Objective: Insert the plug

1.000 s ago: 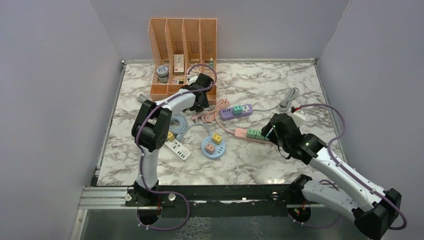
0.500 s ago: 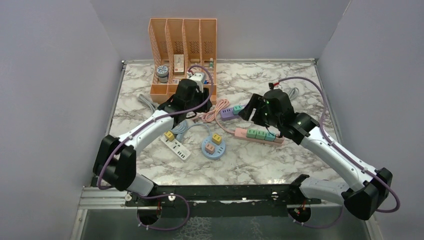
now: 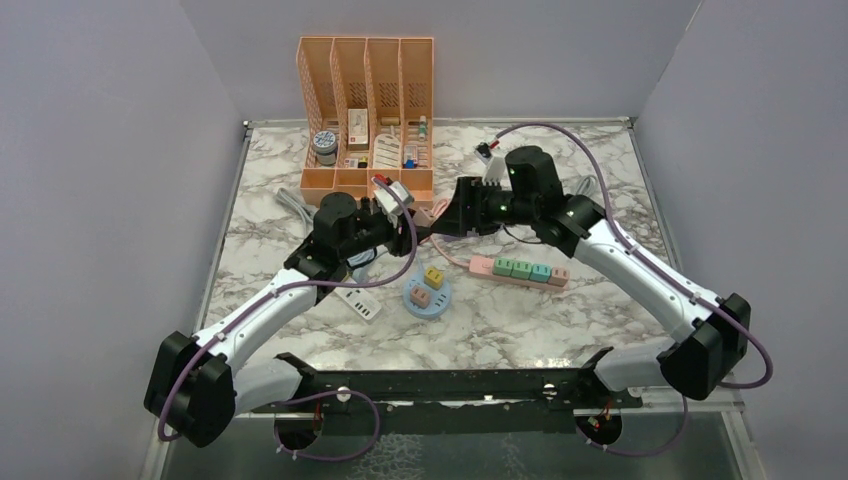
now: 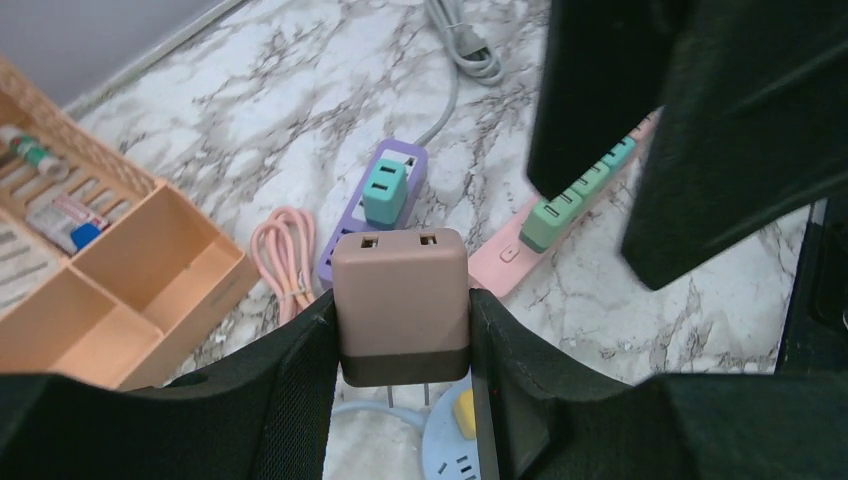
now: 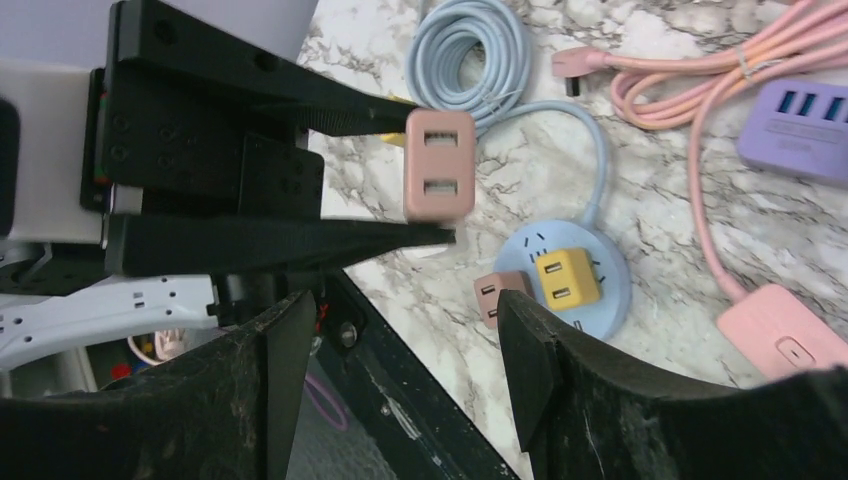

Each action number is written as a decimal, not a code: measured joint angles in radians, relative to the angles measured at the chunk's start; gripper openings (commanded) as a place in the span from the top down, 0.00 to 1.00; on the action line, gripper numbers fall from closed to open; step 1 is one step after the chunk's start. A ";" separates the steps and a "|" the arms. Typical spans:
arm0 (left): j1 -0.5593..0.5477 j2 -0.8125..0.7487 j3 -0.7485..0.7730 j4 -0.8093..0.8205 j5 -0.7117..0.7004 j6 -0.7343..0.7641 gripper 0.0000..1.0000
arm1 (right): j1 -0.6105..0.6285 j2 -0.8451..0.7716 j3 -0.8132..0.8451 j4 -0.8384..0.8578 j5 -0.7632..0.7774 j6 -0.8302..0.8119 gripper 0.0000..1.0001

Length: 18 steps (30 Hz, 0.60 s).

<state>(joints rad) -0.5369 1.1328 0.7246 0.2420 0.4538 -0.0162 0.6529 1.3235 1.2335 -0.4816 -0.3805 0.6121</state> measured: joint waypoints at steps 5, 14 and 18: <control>0.000 0.000 0.000 0.028 0.112 0.115 0.65 | 0.000 0.095 0.037 0.005 -0.059 -0.032 0.38; 0.006 0.000 -0.005 0.008 0.167 0.274 0.67 | -0.005 0.134 0.010 0.023 -0.114 -0.014 0.50; 0.005 -0.005 -0.015 -0.013 0.177 0.323 0.67 | -0.005 0.138 -0.015 0.048 -0.132 0.014 0.44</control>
<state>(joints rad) -0.5316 1.1275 0.7094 0.2291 0.6304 0.3069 0.6479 1.4620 1.2186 -0.4332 -0.5129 0.6262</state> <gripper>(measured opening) 0.465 0.503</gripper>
